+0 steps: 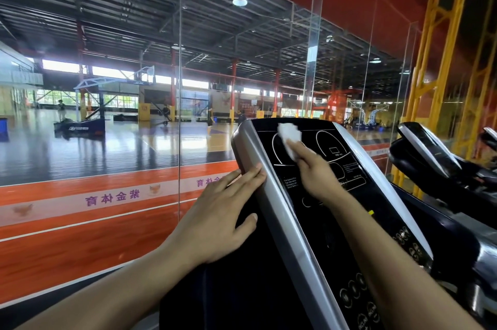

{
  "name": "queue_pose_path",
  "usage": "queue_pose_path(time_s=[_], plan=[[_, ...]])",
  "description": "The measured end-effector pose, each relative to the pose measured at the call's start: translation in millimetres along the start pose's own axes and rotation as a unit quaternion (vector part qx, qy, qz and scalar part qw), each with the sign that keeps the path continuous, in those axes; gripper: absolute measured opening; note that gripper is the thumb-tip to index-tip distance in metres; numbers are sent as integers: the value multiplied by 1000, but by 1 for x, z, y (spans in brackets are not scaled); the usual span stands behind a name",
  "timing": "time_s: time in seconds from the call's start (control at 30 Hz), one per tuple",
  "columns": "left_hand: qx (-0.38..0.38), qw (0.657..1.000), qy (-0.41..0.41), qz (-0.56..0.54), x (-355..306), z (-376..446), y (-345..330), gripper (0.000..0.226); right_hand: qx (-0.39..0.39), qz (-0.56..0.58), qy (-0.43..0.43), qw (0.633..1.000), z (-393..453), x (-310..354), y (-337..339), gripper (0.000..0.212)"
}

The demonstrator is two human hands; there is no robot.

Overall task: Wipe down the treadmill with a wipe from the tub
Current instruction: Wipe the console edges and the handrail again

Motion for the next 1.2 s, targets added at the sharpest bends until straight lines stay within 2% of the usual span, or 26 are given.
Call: queue_pose_path(time_s=[0.07,0.13,0.17,0.3,0.33,0.4,0.53,0.6,0.63,0.77,0.8,0.9,0.97,1.1,1.2], plan=[[-3,1000,-5,7,0,0,0,74,38,12,107,993,-29,42,-16,51],[1,1000,-3,1,1,0,-1,74,53,-5,158,986,-43,45,-18,53],[3,1000,-1,-2,2,-1,-2,74,45,-16,142,989,-40,28,-12,54],[1,1000,4,-2,4,1,-1,74,-9,-48,-73,996,-20,-76,26,56],[3,1000,6,-4,5,1,-2,74,-15,-44,-86,995,-21,-82,28,56],[7,1000,8,-6,6,1,-4,73,-20,-41,-51,998,-30,-60,21,57],[14,1000,11,-8,6,1,-6,74,9,-7,118,993,-85,21,-10,57],[18,1000,11,-13,6,1,-6,76,17,-9,146,989,-102,22,-10,58],[22,1000,11,-16,6,0,-7,76,9,-22,130,991,-101,7,-2,61],[33,999,17,-17,7,0,-7,76,-40,-66,-77,994,-88,-74,36,62],[35,999,19,-17,7,0,-7,75,-44,-63,-95,993,-90,-77,37,61],[35,999,28,-14,9,0,-7,75,-21,-26,-27,999,-109,-28,21,66],[32,999,33,-10,10,0,-6,75,8,19,32,999,-131,12,10,62],[-4,999,53,-4,12,-1,0,69,8,124,59,990,-156,50,3,51],[-87,992,85,-25,22,-5,13,57,4,60,95,994,-143,71,-8,50]])
Point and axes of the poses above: each hand's wrist, its own z-axis towards the middle knuckle, its own y-axis out of the back of the hand, x = y × z, the point moved 10 cm from there along z, towards the middle knuckle, and after that the axes turned 10 degrees about -z, right-handed, at the moved point
